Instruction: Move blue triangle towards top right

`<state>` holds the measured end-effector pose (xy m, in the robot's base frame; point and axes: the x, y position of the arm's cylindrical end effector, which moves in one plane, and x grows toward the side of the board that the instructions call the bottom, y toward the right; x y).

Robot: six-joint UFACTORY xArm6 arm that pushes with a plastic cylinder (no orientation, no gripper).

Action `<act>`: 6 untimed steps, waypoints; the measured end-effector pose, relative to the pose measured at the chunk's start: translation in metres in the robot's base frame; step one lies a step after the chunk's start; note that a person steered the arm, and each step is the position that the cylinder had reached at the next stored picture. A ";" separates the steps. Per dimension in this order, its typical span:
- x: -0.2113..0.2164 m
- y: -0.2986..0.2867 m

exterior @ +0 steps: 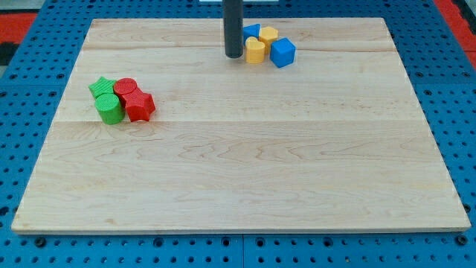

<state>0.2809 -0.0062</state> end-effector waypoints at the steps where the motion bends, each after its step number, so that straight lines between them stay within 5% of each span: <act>1: -0.016 -0.002; 3: -0.028 0.042; 6: -0.053 0.005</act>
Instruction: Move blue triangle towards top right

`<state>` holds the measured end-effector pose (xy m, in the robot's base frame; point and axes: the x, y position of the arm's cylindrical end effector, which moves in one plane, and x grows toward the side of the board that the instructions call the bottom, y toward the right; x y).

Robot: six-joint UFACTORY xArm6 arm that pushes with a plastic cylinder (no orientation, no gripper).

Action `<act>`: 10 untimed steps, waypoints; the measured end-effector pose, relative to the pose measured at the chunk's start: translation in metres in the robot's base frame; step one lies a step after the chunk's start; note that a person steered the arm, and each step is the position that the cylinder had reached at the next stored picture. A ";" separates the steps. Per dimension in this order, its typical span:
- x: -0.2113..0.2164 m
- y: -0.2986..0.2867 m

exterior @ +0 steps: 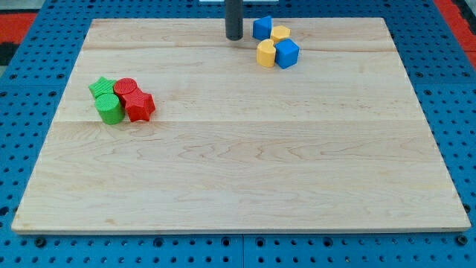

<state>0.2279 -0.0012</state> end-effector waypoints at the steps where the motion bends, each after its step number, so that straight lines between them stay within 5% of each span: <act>1: -0.024 0.000; 10: 0.011 0.094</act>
